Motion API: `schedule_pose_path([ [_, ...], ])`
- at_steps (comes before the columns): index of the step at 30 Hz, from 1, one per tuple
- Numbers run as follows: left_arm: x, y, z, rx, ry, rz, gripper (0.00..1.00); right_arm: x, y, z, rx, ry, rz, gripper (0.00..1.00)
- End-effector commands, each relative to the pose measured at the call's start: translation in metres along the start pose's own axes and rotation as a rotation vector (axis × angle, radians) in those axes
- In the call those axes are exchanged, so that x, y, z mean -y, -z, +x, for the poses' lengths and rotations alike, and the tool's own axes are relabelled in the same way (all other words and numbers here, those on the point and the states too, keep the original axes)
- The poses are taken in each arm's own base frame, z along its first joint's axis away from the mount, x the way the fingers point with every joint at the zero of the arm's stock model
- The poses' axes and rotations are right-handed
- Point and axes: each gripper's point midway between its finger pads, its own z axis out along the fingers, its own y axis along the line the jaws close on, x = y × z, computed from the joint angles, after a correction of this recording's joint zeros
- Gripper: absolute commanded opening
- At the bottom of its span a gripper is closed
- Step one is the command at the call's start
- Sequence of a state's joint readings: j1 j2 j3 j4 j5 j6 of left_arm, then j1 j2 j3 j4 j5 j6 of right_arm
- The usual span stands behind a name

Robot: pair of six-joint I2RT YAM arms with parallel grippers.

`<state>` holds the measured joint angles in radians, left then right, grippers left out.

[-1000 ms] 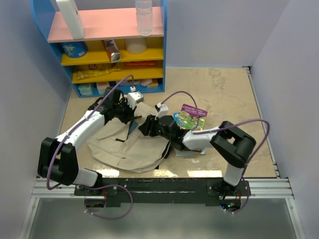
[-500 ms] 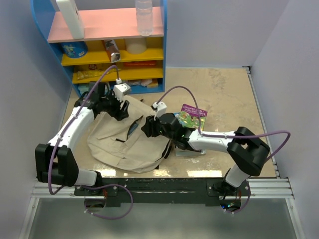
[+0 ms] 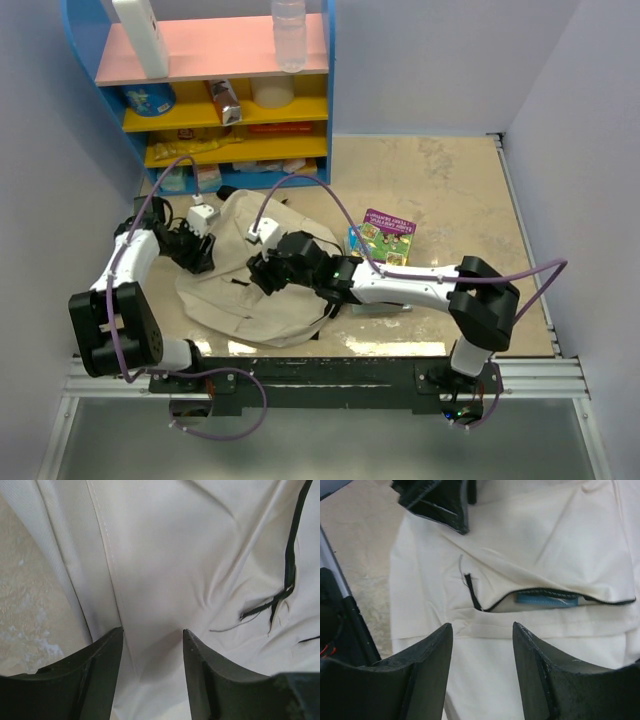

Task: Pack the student bag
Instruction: Zip the student bag at the center of the board.

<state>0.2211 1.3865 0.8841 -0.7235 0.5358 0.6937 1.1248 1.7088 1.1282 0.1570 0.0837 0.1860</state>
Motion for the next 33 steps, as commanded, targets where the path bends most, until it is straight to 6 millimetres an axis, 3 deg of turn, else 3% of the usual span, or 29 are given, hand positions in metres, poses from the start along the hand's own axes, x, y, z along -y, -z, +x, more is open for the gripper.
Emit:
schedule_pose_path([
  [1,0.013,0.0,0.02,-0.006,-0.071,0.076,0.55,-0.026,-0.012,-0.018,-0.021,0.156,-0.078,0.54],
  [3,0.015,-0.004,0.025,-0.005,-0.064,0.072,0.54,-0.039,-0.021,-0.022,-0.038,0.184,-0.105,0.54],
  [7,0.014,-0.009,0.023,0.025,-0.053,0.064,0.54,-0.042,-0.047,-0.004,-0.109,0.241,-0.124,0.52],
  [8,0.011,-0.009,0.02,0.034,-0.054,0.057,0.54,-0.042,-0.056,0.01,-0.144,0.248,-0.127,0.52],
  [9,0.01,-0.009,0.018,0.04,-0.047,0.059,0.54,-0.047,-0.059,0.009,-0.154,0.248,-0.15,0.51],
  [11,0.008,-0.01,0.015,0.043,-0.045,0.062,0.54,-0.047,-0.07,0.026,-0.203,0.268,-0.16,0.5],
  [15,0.007,-0.011,0.014,0.052,-0.051,0.053,0.54,-0.04,-0.081,0.031,-0.218,0.273,-0.126,0.47],
  [23,0.009,-0.01,0.014,0.06,-0.053,0.051,0.54,-0.04,-0.087,0.032,-0.21,0.255,-0.118,0.43],
  [28,0.009,-0.011,0.014,0.062,-0.053,0.052,0.54,-0.041,-0.077,0.01,-0.154,0.258,-0.121,0.45],
  [33,0.009,-0.011,0.014,0.064,-0.053,0.054,0.53,-0.025,-0.087,0.011,-0.175,0.262,-0.079,0.47],
])
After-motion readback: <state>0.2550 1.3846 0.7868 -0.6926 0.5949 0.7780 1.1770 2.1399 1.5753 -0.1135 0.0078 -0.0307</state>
